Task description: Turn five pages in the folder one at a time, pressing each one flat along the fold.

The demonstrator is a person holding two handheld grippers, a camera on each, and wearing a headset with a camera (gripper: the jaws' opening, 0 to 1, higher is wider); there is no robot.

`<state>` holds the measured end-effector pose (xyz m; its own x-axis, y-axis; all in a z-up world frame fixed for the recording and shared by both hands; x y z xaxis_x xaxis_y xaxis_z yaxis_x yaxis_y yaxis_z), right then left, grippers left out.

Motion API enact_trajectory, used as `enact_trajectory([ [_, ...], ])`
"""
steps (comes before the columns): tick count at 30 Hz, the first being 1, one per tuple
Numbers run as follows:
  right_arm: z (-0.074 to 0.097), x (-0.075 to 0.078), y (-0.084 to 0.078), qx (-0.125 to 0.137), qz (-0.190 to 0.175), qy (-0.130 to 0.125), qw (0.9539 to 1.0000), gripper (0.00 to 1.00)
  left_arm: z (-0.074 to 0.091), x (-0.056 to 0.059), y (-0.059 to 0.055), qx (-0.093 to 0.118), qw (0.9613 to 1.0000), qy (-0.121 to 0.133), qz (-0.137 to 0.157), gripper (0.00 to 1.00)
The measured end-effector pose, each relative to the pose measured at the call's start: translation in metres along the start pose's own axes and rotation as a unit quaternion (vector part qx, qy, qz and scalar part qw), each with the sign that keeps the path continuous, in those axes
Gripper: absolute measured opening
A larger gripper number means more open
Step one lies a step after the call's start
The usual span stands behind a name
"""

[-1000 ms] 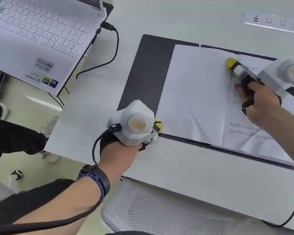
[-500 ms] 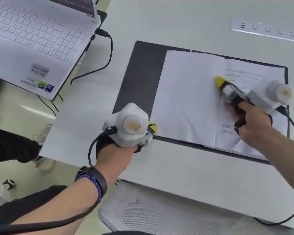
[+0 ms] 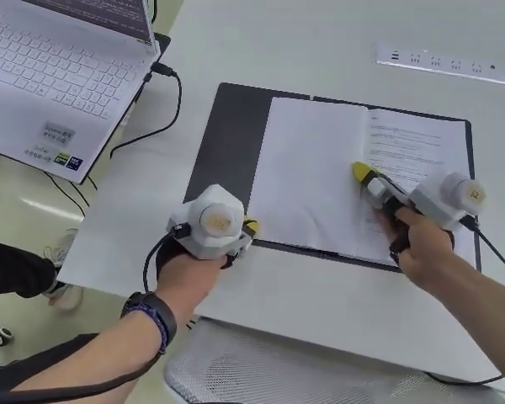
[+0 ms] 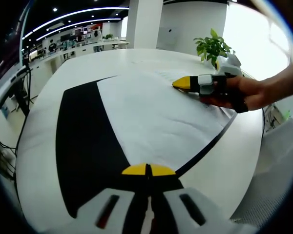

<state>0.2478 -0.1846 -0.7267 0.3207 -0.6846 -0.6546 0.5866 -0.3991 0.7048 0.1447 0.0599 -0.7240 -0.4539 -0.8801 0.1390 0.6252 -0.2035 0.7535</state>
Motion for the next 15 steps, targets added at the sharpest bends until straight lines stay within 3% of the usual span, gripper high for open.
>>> enact_trajectory([
  [15, 0.028, -0.006, -0.024, -0.022, 0.007, 0.012, 0.9997, 0.00, 0.001, -0.001, -0.001, 0.004, 0.9999, -0.005, 0.010, 0.00],
])
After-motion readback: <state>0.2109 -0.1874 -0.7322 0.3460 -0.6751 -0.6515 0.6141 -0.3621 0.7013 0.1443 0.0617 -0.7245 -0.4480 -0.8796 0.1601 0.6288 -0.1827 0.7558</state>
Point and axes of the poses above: the centre of the closed fingertips' face, and the gripper's own axes: z roughly backward along the fingers, x roughly to its right, y roughly out of its top, the point moved 10 cm from there along z, roughly backward along the fingers, and after that the axes turned 3 degrees about x, right-handed, at the moved point
